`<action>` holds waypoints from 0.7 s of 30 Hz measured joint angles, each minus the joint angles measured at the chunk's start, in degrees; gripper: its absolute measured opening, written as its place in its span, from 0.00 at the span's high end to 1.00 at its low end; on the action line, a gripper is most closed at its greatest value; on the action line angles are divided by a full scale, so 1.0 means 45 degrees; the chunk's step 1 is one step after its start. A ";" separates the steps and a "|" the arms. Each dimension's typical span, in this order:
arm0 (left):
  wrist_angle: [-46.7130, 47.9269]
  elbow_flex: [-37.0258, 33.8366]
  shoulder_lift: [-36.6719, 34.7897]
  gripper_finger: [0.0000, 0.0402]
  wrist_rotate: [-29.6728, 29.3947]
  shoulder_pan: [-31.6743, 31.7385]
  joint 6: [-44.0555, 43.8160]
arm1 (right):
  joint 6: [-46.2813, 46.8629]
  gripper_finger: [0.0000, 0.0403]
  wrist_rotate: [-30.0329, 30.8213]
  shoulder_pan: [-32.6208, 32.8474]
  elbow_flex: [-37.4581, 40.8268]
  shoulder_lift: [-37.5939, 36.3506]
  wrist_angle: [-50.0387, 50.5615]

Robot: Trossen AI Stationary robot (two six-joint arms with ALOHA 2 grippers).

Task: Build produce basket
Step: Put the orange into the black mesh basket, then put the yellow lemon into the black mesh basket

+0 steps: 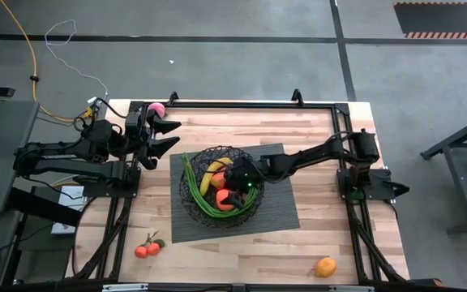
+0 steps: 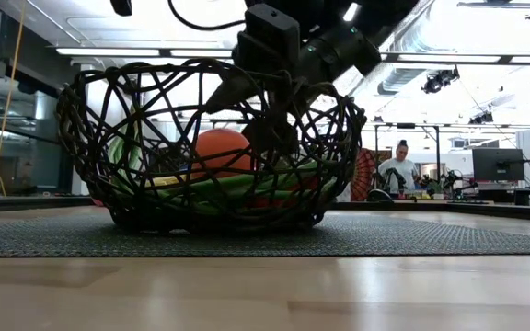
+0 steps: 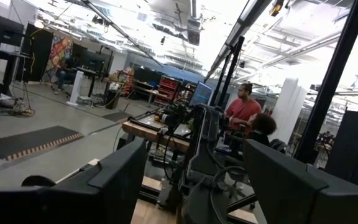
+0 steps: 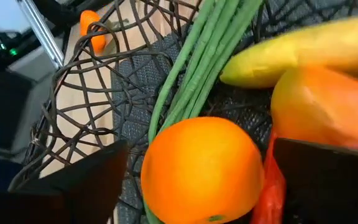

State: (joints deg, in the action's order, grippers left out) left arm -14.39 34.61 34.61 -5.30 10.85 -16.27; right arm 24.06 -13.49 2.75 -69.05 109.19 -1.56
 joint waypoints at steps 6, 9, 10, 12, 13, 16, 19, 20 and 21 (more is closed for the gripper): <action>0.0000 0.0000 0.0000 0.36 -0.0024 0.0000 0.0000 | -0.1447 0.07 -0.0613 -0.0637 -0.1666 -0.0024 0.3037; 0.0000 -0.0001 0.0000 0.36 -0.0032 0.0000 -0.0005 | -0.2293 0.08 -0.1225 -0.0989 -0.2618 -0.0038 0.4752; 0.0000 0.0000 0.0000 0.36 -0.0037 0.0000 -0.0005 | -0.2602 0.08 -0.1434 -0.1080 -0.2847 -0.0099 0.5282; 0.0000 0.0000 0.0000 0.36 -0.0053 -0.0003 -0.0005 | -0.3233 0.08 -0.1584 -0.1198 -0.3035 -0.0336 0.5958; 0.0001 0.0000 0.0000 0.36 -0.0058 0.0000 -0.0005 | -0.3542 0.08 -0.1577 -0.1223 -0.3032 -0.0554 0.6171; 0.0005 0.0000 -0.0005 0.36 -0.0058 0.0000 -0.0005 | -0.4161 0.08 -0.1486 -0.1316 -0.2498 -0.1490 0.6279; 0.0005 0.0000 -0.0005 0.36 -0.0160 0.0000 -0.0002 | -0.3969 0.08 -0.1400 -0.1486 -0.1386 -0.2829 0.5914; 0.0005 0.0000 0.0000 0.36 -0.0241 0.0000 0.0000 | -0.3736 0.08 -0.1284 -0.1561 -0.0831 -0.3395 0.5535; 0.0010 0.0000 0.0000 0.36 -0.0300 0.0000 0.0000 | -0.3452 0.08 -0.1172 -0.1626 -0.0236 -0.3956 0.5193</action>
State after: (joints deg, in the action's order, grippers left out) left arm -14.35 34.61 34.61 -6.65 10.85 -16.27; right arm 8.53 -18.76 -4.57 -70.11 91.38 21.81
